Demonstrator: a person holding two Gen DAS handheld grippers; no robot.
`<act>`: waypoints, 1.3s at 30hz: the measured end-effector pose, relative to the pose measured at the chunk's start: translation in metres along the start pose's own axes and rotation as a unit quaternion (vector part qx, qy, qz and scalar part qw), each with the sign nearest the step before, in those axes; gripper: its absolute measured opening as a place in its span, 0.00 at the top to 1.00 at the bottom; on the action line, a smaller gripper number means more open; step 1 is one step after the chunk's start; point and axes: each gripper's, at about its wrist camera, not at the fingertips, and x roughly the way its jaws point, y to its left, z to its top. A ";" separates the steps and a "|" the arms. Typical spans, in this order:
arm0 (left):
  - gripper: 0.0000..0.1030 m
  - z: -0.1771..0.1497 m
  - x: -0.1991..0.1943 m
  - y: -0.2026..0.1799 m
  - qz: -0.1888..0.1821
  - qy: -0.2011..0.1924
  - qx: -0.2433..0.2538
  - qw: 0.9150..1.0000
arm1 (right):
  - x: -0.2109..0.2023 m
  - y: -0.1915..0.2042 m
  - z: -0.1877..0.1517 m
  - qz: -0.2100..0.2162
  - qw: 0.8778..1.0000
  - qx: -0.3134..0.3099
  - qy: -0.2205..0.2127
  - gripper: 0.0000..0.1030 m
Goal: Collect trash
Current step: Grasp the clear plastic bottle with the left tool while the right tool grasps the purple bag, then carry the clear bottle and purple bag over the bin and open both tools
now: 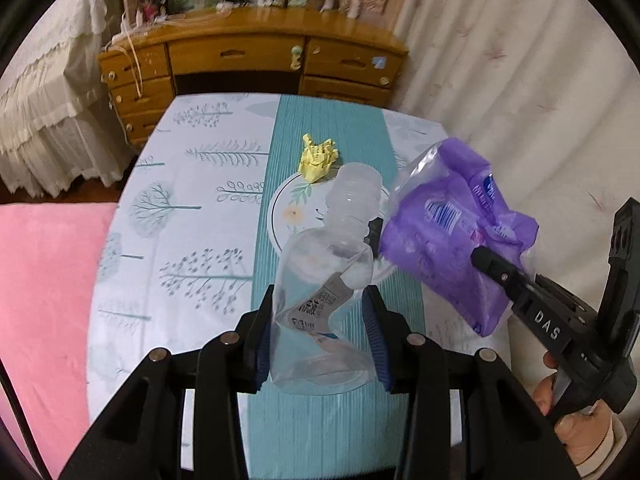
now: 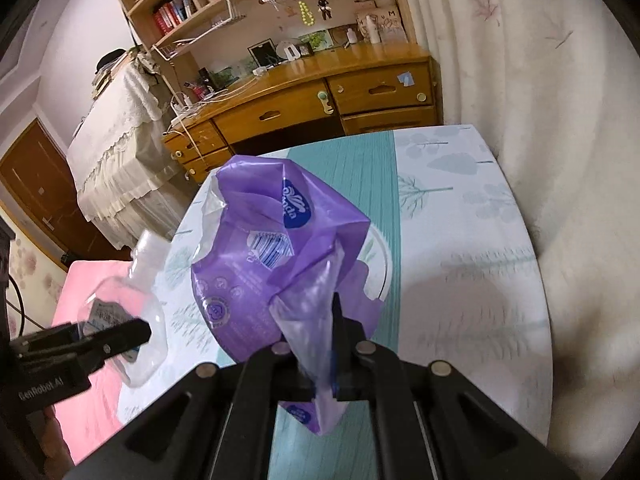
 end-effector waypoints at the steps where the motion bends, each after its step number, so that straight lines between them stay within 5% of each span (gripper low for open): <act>1: 0.62 -0.007 -0.011 0.002 -0.002 -0.005 0.008 1.000 | -0.012 0.008 -0.009 -0.004 1.000 0.000 -0.005 0.96; 13: 0.62 -0.123 -0.124 0.049 -0.035 -0.032 0.066 0.997 | -0.134 0.093 -0.146 -0.051 0.997 0.032 -0.047 0.97; 22: 0.62 -0.203 -0.163 0.068 -0.051 -0.028 0.085 0.995 | -0.179 0.131 -0.233 -0.083 0.995 0.042 -0.026 0.96; 32: 0.62 -0.257 -0.139 0.047 -0.048 0.003 0.096 0.994 | -0.178 0.117 -0.288 -0.107 0.992 0.065 0.029 0.96; 39: 0.62 -0.305 -0.053 0.038 -0.014 0.049 0.090 0.995 | -0.119 0.069 -0.339 -0.117 0.984 0.104 0.082 0.96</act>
